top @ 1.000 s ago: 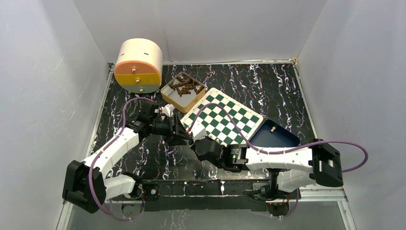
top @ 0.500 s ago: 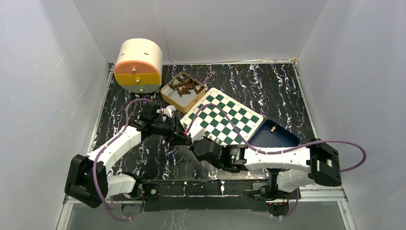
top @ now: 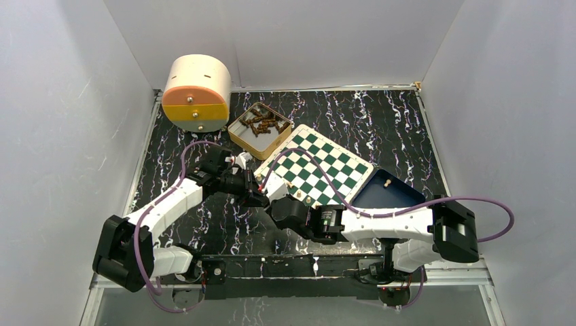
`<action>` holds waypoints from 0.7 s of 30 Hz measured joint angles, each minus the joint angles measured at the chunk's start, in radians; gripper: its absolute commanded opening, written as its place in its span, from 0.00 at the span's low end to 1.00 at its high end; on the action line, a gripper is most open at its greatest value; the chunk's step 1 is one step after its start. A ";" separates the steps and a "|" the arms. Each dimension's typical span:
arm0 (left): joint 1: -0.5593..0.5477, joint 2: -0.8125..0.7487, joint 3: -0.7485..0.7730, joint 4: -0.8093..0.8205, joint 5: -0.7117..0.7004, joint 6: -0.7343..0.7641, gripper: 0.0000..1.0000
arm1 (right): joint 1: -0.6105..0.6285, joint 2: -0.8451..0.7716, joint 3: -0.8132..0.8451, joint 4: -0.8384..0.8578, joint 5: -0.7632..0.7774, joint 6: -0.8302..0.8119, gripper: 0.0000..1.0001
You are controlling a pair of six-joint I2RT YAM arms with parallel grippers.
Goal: Set up the chess pieces on the board
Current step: Place the chess piece on the chessboard.
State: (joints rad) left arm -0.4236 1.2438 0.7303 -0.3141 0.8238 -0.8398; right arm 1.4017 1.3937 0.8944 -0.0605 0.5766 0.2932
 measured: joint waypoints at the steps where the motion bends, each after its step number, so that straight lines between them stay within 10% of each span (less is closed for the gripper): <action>1: -0.002 0.000 0.000 -0.004 -0.005 0.005 0.00 | 0.000 0.000 0.000 0.001 0.000 0.006 0.49; 11: -0.012 0.025 0.130 -0.058 -0.220 0.157 0.00 | 0.000 -0.115 -0.089 -0.042 0.037 0.151 0.97; 21: -0.019 0.040 0.168 0.091 -0.524 0.409 0.00 | -0.048 -0.254 -0.106 -0.228 0.169 0.357 0.99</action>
State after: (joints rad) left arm -0.4423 1.2842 0.8986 -0.2230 0.3000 -0.4313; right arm 1.3540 1.1393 0.7887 -0.2886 0.7452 0.6506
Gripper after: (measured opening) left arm 0.073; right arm 0.984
